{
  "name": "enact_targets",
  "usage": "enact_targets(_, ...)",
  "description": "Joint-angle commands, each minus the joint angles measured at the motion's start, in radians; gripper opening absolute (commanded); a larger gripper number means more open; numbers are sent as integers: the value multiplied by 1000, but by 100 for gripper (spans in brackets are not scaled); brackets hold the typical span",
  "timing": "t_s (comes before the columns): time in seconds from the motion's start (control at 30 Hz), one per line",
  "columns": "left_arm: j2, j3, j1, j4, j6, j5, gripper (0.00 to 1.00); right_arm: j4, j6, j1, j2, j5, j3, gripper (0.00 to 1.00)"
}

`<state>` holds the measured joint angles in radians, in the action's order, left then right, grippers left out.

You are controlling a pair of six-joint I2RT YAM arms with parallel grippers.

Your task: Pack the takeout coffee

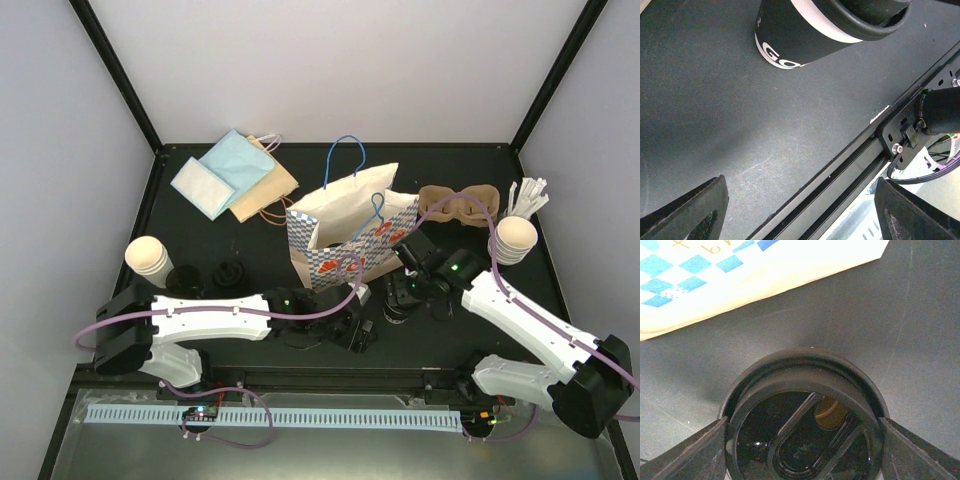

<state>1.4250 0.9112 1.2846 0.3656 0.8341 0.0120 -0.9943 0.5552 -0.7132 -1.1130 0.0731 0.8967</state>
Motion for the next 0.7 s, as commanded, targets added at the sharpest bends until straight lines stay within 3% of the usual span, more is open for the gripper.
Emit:
enact_targets(0.0, 7, 17, 3, -14, 11, 3, 83, -24, -19, -9, -5, -15, 10, 78)
enact_targets(0.67, 28, 27, -55, -45, -12, 48, 82, -92, -16, -55, -42, 25, 36, 77)
